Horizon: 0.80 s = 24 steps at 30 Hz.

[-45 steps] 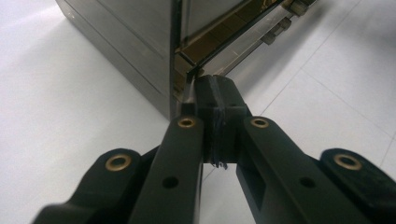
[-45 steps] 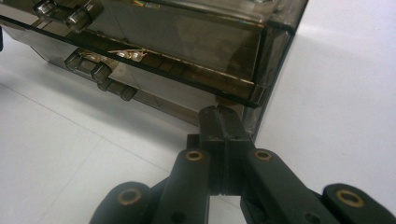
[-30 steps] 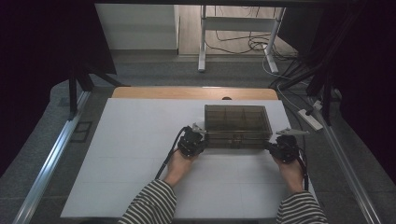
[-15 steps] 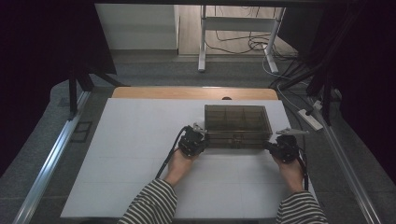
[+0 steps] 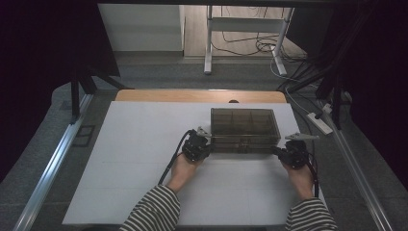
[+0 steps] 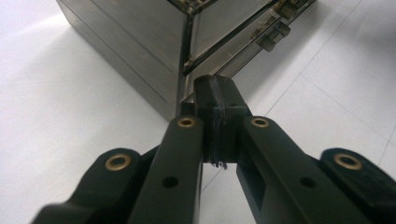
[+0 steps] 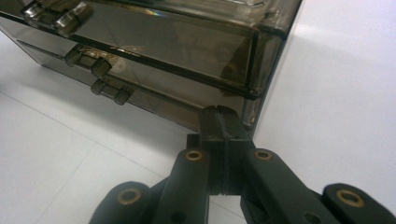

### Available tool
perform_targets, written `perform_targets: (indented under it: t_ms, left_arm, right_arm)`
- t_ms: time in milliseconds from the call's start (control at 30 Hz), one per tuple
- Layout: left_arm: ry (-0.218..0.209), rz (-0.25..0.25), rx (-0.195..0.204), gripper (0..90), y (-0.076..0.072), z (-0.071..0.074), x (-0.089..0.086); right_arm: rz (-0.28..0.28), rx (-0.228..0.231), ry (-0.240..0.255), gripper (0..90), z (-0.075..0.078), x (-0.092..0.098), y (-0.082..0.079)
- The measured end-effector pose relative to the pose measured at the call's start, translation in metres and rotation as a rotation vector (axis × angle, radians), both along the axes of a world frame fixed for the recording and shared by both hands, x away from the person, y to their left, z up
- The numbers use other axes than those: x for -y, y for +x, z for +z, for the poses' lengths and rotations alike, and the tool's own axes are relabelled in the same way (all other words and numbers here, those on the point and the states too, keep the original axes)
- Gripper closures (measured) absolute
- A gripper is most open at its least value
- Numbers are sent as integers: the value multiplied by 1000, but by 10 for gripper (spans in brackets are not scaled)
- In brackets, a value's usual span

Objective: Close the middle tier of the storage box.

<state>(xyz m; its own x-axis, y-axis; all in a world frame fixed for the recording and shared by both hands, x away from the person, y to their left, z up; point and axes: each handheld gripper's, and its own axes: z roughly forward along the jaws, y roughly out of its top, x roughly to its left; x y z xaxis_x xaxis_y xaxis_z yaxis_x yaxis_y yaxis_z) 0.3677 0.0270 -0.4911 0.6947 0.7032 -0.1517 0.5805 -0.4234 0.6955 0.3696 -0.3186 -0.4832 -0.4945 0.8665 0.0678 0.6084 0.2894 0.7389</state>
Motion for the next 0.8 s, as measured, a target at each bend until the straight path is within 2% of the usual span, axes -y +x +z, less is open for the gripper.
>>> perform_targets:
  t_ms: [800]
  left_arm:
    - [-34,23,13,693,-13,10,-37]
  right_arm:
    - [30,14,21,846,4,-5,-13]
